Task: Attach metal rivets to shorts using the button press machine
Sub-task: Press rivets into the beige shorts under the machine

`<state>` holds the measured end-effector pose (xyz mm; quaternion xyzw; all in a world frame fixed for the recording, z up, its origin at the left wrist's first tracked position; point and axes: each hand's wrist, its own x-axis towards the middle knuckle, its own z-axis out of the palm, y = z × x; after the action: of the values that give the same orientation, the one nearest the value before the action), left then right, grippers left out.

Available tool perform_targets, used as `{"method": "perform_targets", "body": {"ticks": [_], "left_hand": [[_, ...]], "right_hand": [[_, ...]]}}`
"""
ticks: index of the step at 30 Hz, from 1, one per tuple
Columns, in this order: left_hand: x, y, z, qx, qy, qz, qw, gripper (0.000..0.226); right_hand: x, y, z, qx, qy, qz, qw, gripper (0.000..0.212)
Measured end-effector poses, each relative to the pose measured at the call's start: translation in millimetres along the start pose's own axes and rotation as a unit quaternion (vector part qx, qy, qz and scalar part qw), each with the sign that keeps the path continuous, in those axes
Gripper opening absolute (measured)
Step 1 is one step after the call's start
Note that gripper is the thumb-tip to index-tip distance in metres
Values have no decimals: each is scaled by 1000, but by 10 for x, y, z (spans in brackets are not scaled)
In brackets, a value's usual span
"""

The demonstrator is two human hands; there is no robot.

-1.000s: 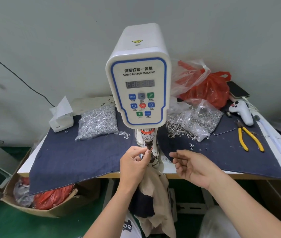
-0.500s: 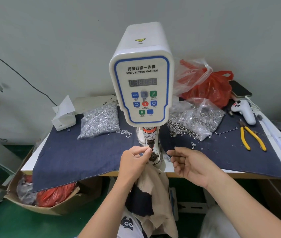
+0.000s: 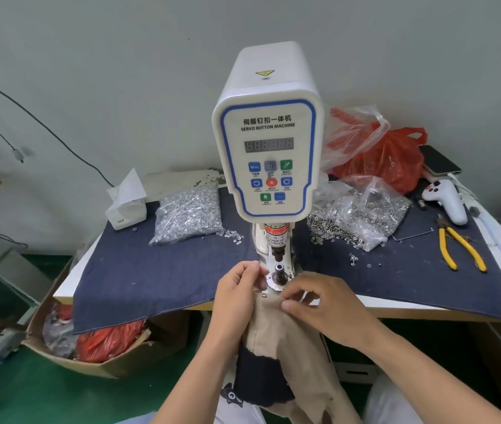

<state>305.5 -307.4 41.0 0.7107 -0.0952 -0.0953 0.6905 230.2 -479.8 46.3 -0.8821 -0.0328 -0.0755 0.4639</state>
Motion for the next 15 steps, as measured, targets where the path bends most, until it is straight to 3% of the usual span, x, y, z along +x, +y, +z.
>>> {"method": "perform_targets", "body": {"ticks": [5,8,11,15], "left_hand": [[-98,82,-64,74,-107,36,991,41],[-113,116,-178,160,-223,31,961,27],[-101,174,-277,170,-307,9,936,11],[-29,136,-314,85,-269,35,959,27]], "right_hand": [[-75,-3,-21,5,40,-19,999,16],[-79,-8,-63,25,45,-15,999,13],[-56,11,-103,89,-31,21,995,18],[18,72,-207,104,-161,77,978,27]]}}
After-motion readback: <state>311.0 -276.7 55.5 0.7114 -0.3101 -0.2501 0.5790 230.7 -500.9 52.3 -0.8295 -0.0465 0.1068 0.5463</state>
